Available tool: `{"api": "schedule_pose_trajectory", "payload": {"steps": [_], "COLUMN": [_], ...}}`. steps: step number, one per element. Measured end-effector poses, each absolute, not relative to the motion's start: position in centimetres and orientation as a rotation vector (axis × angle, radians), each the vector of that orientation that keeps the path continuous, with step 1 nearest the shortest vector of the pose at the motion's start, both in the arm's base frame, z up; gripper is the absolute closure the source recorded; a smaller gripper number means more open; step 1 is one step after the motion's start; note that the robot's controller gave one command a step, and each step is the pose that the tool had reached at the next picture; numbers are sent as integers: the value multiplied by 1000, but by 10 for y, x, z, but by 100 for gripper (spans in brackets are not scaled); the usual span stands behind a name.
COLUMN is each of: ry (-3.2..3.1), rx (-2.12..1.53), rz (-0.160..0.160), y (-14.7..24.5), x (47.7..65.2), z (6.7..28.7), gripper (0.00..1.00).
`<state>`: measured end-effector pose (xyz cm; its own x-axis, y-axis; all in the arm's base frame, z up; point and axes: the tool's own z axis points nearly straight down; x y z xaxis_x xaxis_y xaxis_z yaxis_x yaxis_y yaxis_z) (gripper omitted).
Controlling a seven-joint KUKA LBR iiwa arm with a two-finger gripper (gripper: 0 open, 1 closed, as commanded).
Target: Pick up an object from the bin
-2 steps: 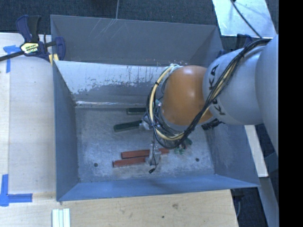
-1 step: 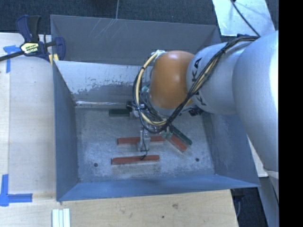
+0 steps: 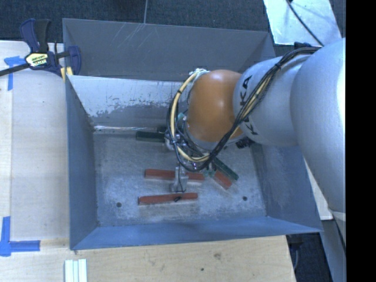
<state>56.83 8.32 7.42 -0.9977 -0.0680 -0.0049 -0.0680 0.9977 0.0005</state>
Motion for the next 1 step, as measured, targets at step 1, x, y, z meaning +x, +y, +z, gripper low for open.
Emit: {"api": "schedule_pose_trajectory", "payload": {"steps": [1], "ry": [3125], "rx": [293], "rz": [1], "y": [99], "x": [566], "z": [72], "gripper": [0]}}
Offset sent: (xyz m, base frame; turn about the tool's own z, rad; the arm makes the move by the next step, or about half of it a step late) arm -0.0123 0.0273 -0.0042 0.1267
